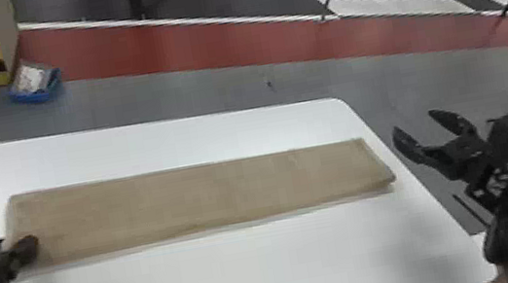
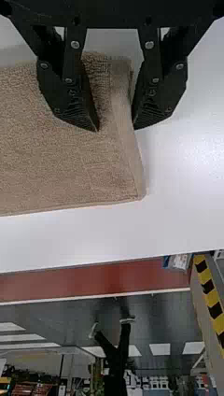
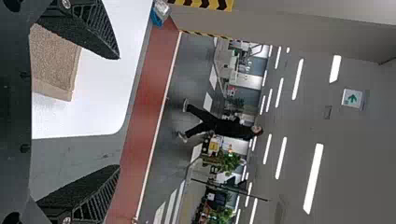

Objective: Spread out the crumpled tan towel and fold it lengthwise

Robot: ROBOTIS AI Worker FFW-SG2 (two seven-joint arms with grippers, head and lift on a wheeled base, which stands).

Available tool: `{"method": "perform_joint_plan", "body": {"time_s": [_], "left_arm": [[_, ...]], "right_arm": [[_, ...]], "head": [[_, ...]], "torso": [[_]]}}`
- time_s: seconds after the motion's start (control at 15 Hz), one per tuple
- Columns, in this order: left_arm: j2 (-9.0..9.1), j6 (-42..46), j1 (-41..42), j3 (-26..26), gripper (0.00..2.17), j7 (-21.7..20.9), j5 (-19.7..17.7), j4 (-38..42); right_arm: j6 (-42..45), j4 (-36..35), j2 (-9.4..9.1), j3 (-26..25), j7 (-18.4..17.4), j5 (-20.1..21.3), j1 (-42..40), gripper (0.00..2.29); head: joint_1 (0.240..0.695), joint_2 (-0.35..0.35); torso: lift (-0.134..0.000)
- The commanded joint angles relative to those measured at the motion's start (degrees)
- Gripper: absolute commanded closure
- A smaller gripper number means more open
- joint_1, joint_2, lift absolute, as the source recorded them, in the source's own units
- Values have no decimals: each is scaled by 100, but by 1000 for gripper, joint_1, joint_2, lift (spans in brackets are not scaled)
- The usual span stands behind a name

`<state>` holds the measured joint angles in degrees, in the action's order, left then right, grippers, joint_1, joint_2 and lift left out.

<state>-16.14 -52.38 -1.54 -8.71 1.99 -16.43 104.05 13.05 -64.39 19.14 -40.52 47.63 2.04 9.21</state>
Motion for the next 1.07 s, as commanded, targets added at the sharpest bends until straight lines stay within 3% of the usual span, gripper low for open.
{"method": "perform_joint_plan", "body": {"time_s": [0.0,0.13,0.4,1.0], "left_arm": [[23,-207,4,-17,1099,-6,70,10],[23,-207,13,27,1261,12,61,53],[23,-172,4,177,1366,38,52,106],[-109,-893,593,1223,1366,-68,26,1170]], "right_arm": [[0,-30,-7,0,0,-37,-15,49],[0,-30,-7,0,0,-46,-24,49],[0,-83,-7,-9,0,-81,-77,49],[-229,-505,-121,70,0,-186,-165,49]], "head": [[695,-349],[695,-350],[695,-348],[695,-282]], "torso": [[-125],[-125],[-125],[-125]]}}
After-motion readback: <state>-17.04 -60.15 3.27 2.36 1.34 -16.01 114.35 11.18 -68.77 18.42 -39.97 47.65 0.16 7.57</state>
